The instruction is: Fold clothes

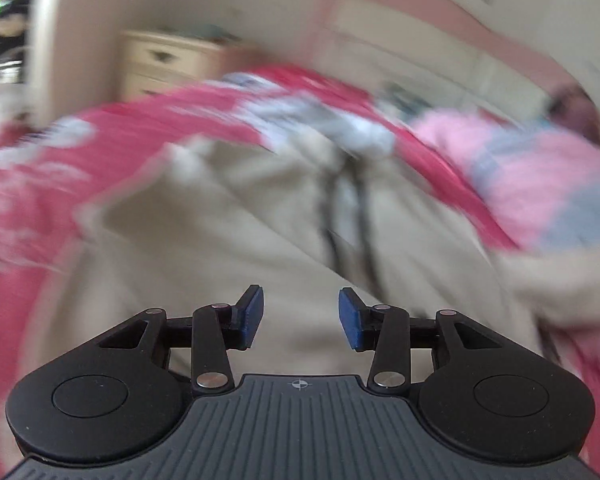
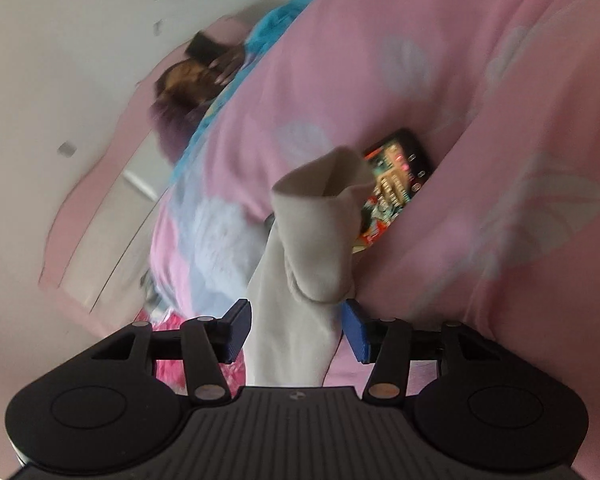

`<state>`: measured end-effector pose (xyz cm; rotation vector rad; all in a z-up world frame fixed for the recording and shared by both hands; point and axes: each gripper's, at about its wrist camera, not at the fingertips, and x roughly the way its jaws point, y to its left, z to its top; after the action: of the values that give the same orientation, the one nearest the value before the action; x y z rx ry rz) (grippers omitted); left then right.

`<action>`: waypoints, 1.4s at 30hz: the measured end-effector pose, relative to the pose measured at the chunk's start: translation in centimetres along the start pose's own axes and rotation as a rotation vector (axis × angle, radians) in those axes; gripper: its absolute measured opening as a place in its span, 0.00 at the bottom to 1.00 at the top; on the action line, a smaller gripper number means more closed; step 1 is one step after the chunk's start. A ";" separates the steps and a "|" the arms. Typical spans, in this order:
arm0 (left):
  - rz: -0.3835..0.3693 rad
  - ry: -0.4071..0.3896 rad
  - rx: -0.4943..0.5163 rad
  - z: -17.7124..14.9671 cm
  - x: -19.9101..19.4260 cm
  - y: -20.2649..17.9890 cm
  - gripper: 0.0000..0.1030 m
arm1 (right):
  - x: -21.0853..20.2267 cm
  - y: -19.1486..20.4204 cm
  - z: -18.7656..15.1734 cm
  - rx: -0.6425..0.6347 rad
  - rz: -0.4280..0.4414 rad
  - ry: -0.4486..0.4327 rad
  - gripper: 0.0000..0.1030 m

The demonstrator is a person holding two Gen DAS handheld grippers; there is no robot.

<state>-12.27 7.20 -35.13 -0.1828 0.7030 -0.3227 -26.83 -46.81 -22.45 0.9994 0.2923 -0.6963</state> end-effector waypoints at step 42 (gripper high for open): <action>-0.246 0.132 0.055 -5.2 1.6 0.4 0.40 | 0.6 19.7 -31.7 -0.956 0.771 0.807 0.09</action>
<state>-14.45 6.77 -40.07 -0.1970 0.8027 -0.5927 -10.82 -13.32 -26.27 0.3379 0.7897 0.5755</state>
